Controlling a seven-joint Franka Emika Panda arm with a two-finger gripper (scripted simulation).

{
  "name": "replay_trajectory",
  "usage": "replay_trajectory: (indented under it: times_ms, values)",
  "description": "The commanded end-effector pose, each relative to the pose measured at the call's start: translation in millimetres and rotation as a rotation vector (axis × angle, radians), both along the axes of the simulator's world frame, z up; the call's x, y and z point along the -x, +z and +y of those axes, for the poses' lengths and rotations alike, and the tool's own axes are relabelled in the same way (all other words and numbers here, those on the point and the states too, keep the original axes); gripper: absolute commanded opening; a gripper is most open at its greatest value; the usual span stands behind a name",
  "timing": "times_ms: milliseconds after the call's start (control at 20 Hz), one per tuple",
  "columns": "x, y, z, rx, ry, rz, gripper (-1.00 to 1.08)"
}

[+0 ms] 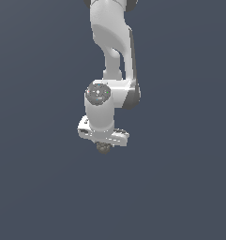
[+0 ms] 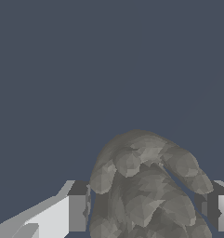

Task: Pick up the object and move it to a goal position.

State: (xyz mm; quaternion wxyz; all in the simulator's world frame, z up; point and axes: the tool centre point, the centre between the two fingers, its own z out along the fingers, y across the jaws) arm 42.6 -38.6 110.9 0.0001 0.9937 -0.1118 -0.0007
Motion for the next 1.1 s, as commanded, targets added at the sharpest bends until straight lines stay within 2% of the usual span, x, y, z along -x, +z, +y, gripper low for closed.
replay_trajectory:
  times_ms: [0, 1050]
  values:
    - [5.5, 21.0, 14.3, 0.000, 0.001, -0.001, -1.00]
    - [60.6, 234.2, 157.6, 0.003, 0.000, -0.002, -1.00]
